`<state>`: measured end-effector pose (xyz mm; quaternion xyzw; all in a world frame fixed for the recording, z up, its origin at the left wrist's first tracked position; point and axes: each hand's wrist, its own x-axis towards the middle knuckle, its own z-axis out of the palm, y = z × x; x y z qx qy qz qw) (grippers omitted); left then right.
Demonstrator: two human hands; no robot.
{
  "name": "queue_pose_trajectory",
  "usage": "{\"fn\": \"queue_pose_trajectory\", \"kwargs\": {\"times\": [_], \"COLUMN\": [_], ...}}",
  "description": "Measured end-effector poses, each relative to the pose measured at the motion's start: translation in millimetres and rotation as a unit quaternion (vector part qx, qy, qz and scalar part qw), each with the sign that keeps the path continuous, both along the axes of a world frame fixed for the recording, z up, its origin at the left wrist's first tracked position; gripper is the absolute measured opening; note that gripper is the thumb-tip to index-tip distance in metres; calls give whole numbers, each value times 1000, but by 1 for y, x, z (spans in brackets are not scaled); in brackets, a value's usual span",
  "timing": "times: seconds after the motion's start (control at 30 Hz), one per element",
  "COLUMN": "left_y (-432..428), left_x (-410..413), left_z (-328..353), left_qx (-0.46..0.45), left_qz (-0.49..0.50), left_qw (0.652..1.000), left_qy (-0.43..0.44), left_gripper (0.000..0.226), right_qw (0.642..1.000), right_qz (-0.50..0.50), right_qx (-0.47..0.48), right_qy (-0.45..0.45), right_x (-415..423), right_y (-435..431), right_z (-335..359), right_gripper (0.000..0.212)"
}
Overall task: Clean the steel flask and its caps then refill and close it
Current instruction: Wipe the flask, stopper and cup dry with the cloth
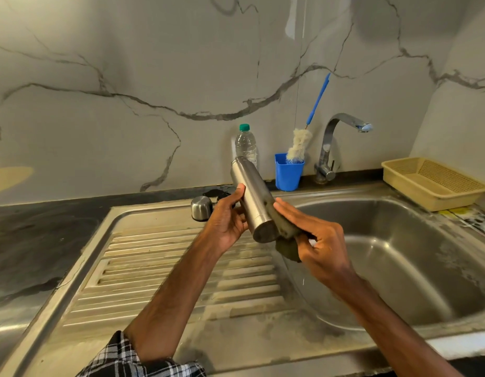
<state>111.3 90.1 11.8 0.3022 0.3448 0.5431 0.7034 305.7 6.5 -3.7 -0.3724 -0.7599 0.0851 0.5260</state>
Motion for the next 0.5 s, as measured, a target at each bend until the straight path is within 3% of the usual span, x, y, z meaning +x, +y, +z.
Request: {"fn": "queue_pose_trajectory", "kwargs": {"times": [0.27, 0.5], "left_y": [-8, -13], "left_x": [14, 16], "left_z": [4, 7], "left_qx": [-10, 13], "left_qz": [-15, -100], "left_qw": [1000, 992], "left_qy": [-25, 70], "left_gripper": [75, 55], "right_qw": [996, 994], "right_qz": [-53, -30], "right_qx": [55, 75], "right_qy": [-40, -72], "right_x": [7, 16], "right_y": [0, 6], "right_z": [1, -7], "right_gripper": [71, 66]}}
